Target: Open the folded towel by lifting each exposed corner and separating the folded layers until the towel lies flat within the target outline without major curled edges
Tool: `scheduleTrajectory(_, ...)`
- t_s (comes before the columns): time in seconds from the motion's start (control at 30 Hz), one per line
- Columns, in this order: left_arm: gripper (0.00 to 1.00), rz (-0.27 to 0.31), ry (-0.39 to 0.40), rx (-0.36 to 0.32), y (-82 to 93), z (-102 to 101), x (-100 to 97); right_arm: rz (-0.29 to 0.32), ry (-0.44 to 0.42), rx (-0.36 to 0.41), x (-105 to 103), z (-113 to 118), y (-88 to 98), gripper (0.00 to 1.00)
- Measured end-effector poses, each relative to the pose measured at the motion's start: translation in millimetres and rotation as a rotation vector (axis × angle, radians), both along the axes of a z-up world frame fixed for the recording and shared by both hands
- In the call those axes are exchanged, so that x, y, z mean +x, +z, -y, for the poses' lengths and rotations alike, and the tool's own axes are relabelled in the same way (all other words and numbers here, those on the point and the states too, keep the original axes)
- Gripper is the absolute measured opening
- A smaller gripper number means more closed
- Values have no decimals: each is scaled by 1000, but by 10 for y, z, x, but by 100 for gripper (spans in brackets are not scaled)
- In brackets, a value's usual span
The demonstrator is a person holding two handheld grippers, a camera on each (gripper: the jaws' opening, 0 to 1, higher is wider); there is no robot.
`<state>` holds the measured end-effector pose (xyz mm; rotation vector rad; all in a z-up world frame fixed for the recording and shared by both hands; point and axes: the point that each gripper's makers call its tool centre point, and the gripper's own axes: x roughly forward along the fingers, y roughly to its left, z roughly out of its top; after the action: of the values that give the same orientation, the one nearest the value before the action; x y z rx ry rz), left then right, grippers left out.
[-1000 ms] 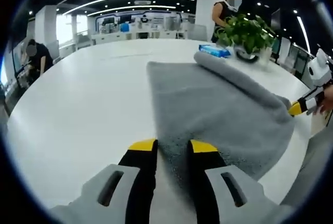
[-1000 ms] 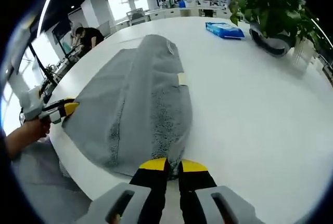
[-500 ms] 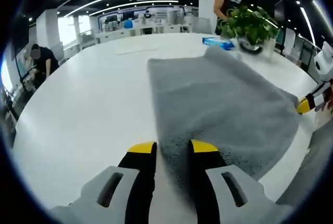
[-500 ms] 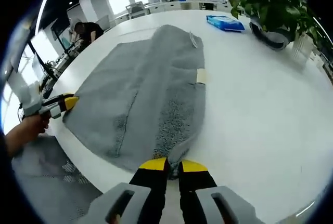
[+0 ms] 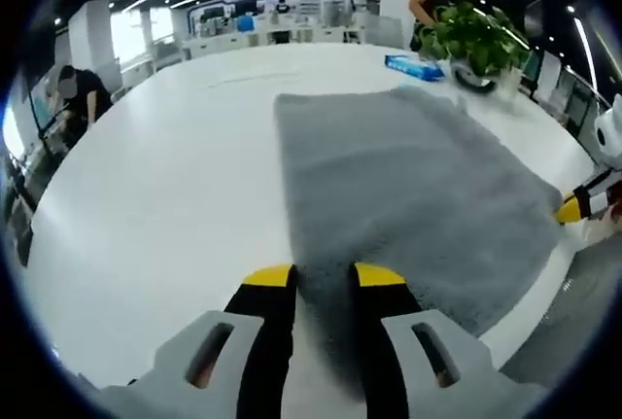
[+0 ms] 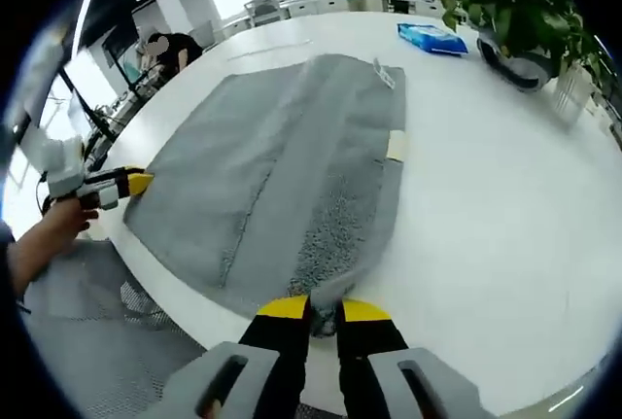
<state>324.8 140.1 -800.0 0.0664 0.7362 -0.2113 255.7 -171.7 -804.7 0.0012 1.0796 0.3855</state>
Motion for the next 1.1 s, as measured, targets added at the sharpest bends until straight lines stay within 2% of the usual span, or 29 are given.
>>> scheduleTrajectory(0.07,21,12,-38,40,40,35,22,43,-34,54,85,-43,82,12)
scheduleTrajectory(0.13,21,90,-47,26,190,89,110,89,-54,81,157,-45,174,21)
scheduleTrajectory(0.17,22,130,-47,10,273,119,152,130,-69,92,214,-43,233,25)
scheduleTrajectory(0.23,22,165,-51,-31,370,197,181,166,-89,102,273,-22,294,32)
scheduleTrajectory(0.3,23,196,-87,-87,472,371,194,236,-111,125,372,0,413,32)
scheduleTrajectory(0.33,23,198,-127,-107,510,511,186,250,-115,128,391,4,436,32)
scheduleTrajectory(0.4,23,195,-202,-91,562,742,152,362,-92,153,503,-9,618,32)
scheduleTrajectory(0.43,23,202,-232,-86,597,845,141,387,-104,151,525,0,665,32)
scheduleTrajectory(0.5,24,222,-291,-104,681,1085,108,412,-104,128,546,22,714,32)
scheduleTrajectory(0.57,24,213,-357,-140,731,1382,42,426,-118,94,567,72,721,32)
scheduleTrajectory(0.7,25,222,-487,-142,763,1879,-54,470,-181,88,626,218,798,30)
scheduleTrajectory(0.77,25,202,-539,-172,755,2124,-121,493,-218,77,650,311,833,30)
scheduleTrajectory(0.83,26,188,-595,-197,744,2360,-202,491,-228,74,658,356,819,29)
scheduleTrajectory(0.97,26,155,-678,-201,675,2698,-318,496,-255,72,667,409,824,30)
scheduleTrajectory(1.1,26,112,-717,-219,596,2893,-416,503,-259,59,694,431,823,29)
